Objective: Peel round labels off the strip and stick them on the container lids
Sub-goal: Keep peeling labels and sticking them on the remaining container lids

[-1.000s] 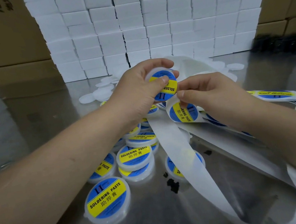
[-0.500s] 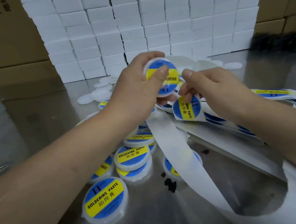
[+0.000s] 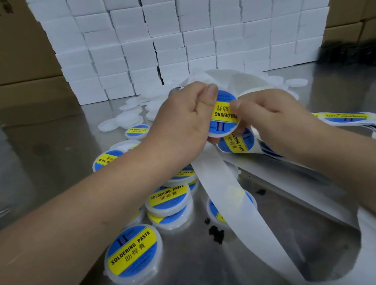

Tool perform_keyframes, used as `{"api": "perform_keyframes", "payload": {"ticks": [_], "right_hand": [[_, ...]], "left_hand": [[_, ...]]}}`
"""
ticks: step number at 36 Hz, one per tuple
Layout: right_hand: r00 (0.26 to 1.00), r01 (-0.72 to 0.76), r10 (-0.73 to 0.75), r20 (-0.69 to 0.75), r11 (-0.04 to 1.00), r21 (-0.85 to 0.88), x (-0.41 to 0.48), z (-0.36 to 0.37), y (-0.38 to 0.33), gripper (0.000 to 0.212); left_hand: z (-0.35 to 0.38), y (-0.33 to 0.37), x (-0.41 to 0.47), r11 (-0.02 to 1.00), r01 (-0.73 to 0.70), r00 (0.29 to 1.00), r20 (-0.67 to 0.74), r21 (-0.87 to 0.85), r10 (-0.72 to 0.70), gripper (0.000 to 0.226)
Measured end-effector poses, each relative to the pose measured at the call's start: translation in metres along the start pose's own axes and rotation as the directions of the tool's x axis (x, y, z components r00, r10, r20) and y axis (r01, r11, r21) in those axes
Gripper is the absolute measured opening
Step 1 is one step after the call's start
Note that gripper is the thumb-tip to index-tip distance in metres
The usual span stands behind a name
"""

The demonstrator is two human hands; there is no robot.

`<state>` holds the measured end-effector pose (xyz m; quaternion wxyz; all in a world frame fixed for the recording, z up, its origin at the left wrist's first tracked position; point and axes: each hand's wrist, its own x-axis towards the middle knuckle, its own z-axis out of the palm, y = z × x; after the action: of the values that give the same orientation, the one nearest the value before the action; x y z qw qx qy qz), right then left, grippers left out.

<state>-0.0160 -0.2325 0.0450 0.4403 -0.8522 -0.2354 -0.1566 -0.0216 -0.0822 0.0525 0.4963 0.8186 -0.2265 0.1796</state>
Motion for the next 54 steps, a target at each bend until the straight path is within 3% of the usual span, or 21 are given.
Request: {"api": "perform_keyframes", "payload": {"ticks": [6, 11, 14, 16, 18, 21, 24, 27, 29, 32, 34, 36, 39, 47, 52, 54], "right_hand": [[0.999, -0.016, 0.012, -0.044, 0.996, -0.090, 0.003, 0.000, 0.004, 0.053], [0.997, -0.025, 0.021, -0.078, 0.999, -0.039, 0.004, -0.001, 0.009, 0.061], [0.994, -0.029, 0.029, -0.107, 1.000, 0.010, 0.005, -0.004, 0.013, 0.060], [0.993, -0.026, 0.027, -0.113, 1.000, 0.004, 0.005, -0.004, 0.014, 0.058], [0.993, -0.028, 0.027, -0.112, 1.000, -0.010, 0.005, -0.002, 0.013, 0.056], [0.993, -0.027, 0.024, -0.119, 0.999, -0.022, 0.005, -0.002, 0.013, 0.056], [0.992, -0.034, 0.031, -0.126, 0.999, -0.022, 0.005, -0.003, 0.013, 0.055], [0.992, -0.035, 0.033, -0.119, 0.999, -0.017, 0.004, -0.003, 0.012, 0.054], [0.993, -0.032, 0.030, -0.114, 0.999, -0.018, 0.004, -0.003, 0.009, 0.053], [0.993, -0.027, 0.026, -0.116, 1.000, -0.009, 0.004, -0.003, 0.006, 0.045], [0.992, -0.034, 0.033, -0.118, 0.999, -0.003, 0.004, -0.002, 0.005, 0.034], [0.994, -0.036, 0.035, -0.104, 0.999, 0.000, 0.005, -0.002, 0.007, 0.023], [0.996, -0.018, 0.018, -0.089, 1.000, 0.002, 0.006, -0.001, 0.010, 0.019], [0.992, 0.086, -0.093, -0.080, 0.993, -0.084, 0.009, -0.001, 0.013, 0.036], [0.986, 0.161, -0.167, -0.015, 0.970, -0.180, 0.008, -0.002, 0.015, 0.041], [0.987, 0.158, -0.163, -0.010, 0.966, -0.203, 0.009, -0.003, 0.016, 0.041]], "left_hand": [[0.001, -0.002, 0.000, 0.999, 0.009, 1.000, 0.016, 0.030, -0.010, 0.031], [-0.009, -0.008, 0.006, 0.979, 0.021, 0.999, -0.029, 0.203, -0.015, 0.045], [-0.023, -0.011, 0.017, 0.947, 0.127, 0.991, -0.077, 0.296, -0.109, 0.053], [-0.031, -0.015, 0.021, 0.909, 0.201, 0.977, -0.003, 0.366, -0.215, 0.066], [-0.036, -0.018, 0.022, 0.882, 0.231, 0.958, 0.064, 0.412, -0.281, 0.063], [-0.046, -0.021, 0.023, 0.842, 0.267, 0.897, 0.199, 0.469, -0.395, 0.063], [-0.056, -0.023, 0.024, 0.763, 0.283, 0.767, 0.340, 0.582, -0.544, 0.074], [-0.061, -0.021, 0.025, 0.713, 0.343, 0.700, 0.339, 0.612, -0.628, 0.078], [-0.065, -0.022, 0.028, 0.711, 0.335, 0.747, 0.285, 0.619, -0.600, 0.068], [-0.069, -0.027, 0.037, 0.696, 0.224, 0.881, 0.164, 0.682, -0.444, 0.045], [-0.072, -0.037, 0.044, 0.707, 0.286, 0.921, 0.017, 0.647, -0.388, 0.034], [-0.073, -0.053, 0.051, 0.689, 0.343, 0.920, -0.079, 0.638, -0.385, 0.032], [-0.072, -0.079, 0.064, 0.626, 0.356, 0.897, -0.067, 0.694, -0.437, 0.038], [-0.069, -0.127, 0.103, 0.572, 0.406, 0.863, -0.094, 0.712, -0.496, 0.042], [-0.054, -0.138, 0.117, 0.528, 0.340, 0.830, 0.016, 0.778, -0.558, 0.066], [-0.047, -0.142, 0.119, 0.501, 0.310, 0.807, 0.054, 0.808, -0.588, 0.061]]}}
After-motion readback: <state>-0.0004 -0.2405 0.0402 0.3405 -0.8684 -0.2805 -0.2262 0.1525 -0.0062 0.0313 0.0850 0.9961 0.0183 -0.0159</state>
